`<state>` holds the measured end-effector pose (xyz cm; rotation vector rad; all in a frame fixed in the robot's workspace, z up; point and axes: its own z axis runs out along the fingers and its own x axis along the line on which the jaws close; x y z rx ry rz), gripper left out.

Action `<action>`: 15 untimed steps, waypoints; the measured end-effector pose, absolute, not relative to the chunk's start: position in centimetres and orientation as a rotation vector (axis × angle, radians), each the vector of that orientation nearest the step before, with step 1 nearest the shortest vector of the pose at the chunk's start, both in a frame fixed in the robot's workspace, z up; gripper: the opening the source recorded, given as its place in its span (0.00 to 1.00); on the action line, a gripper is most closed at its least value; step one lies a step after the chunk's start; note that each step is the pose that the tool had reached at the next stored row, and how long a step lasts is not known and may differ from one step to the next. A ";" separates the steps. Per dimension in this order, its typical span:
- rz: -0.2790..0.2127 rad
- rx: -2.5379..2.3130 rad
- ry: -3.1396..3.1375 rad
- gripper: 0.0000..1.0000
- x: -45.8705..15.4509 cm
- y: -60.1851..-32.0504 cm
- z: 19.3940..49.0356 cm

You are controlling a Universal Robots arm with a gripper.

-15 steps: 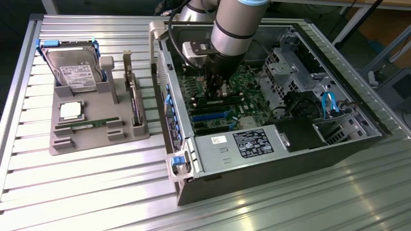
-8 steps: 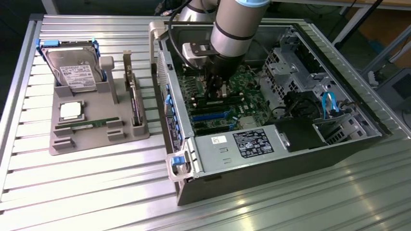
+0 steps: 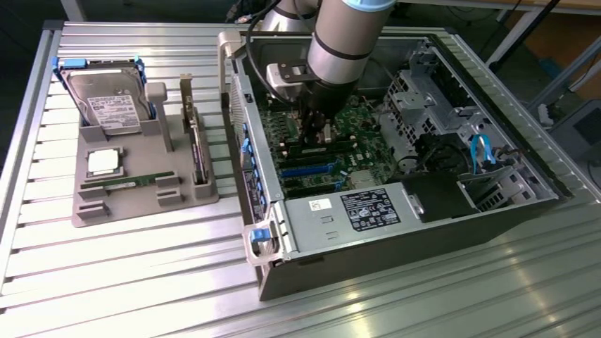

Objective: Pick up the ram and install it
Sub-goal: 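Press down the ram until it locks into place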

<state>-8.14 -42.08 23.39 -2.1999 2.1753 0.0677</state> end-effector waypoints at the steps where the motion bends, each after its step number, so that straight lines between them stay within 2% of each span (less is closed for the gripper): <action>1: 0.068 -2.200 2.175 0.10 -8.1 -42.1 23.4; 15: 0.068 -2.200 2.175 0.10 -8.1 -42.1 23.2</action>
